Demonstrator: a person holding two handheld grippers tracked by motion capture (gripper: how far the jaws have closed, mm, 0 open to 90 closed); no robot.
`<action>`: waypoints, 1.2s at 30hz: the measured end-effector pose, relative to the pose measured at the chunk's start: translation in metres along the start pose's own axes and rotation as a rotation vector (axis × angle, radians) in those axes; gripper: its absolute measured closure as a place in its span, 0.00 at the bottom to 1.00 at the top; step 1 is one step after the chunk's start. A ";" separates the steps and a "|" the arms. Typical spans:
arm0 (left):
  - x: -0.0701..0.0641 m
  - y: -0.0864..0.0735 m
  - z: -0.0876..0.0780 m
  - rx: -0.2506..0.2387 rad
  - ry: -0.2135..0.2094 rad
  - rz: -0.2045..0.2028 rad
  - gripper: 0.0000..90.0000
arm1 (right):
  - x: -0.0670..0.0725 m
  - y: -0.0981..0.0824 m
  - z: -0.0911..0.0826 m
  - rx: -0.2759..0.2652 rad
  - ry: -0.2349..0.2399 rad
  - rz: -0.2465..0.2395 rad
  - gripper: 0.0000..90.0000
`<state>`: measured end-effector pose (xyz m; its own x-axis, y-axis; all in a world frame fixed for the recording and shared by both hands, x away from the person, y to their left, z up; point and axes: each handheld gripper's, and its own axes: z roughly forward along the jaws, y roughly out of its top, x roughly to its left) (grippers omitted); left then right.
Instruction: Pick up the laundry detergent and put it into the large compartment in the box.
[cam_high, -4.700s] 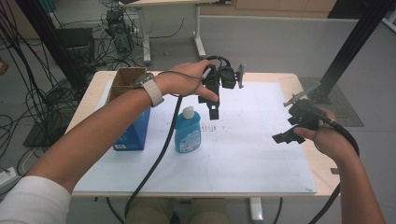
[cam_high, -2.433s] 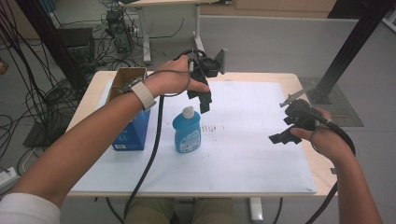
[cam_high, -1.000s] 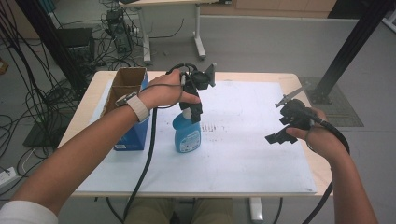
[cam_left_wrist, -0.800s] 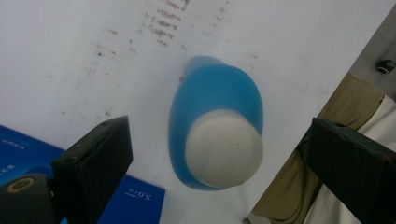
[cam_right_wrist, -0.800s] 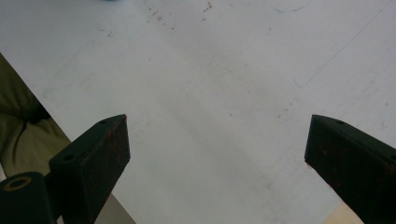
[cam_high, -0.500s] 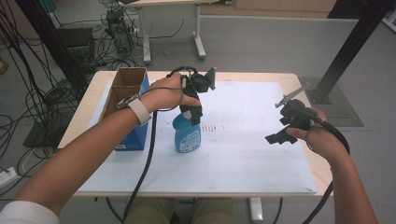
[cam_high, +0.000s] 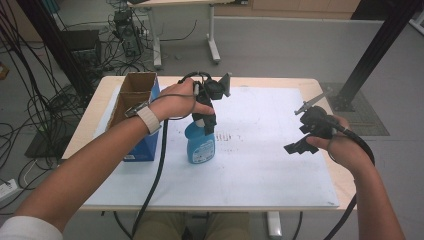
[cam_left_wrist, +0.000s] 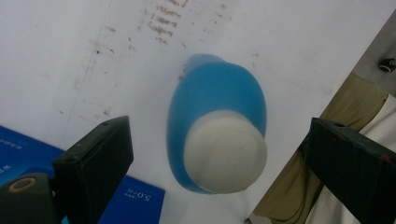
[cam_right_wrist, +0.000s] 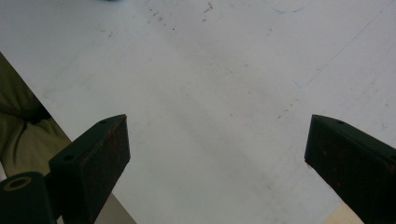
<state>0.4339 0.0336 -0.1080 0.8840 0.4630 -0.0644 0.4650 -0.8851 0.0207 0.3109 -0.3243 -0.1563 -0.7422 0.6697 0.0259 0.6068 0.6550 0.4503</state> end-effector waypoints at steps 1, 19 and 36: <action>0.000 0.000 0.000 -0.001 0.000 -0.002 0.09 | 0.000 0.000 0.000 0.000 0.000 0.000 0.07; 0.002 -0.003 0.001 -0.007 -0.004 -0.005 0.09 | 0.000 0.002 0.001 0.004 0.002 -0.002 0.07; 0.002 -0.003 0.003 -0.006 -0.001 -0.006 0.09 | 0.001 0.001 0.000 0.000 0.000 0.001 0.07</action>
<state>0.4338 0.0371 -0.1109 0.8813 0.4678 -0.0660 0.4703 -0.8821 0.0268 0.3112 -0.3230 -0.1559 -0.7415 0.6705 0.0261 0.6075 0.6544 0.4502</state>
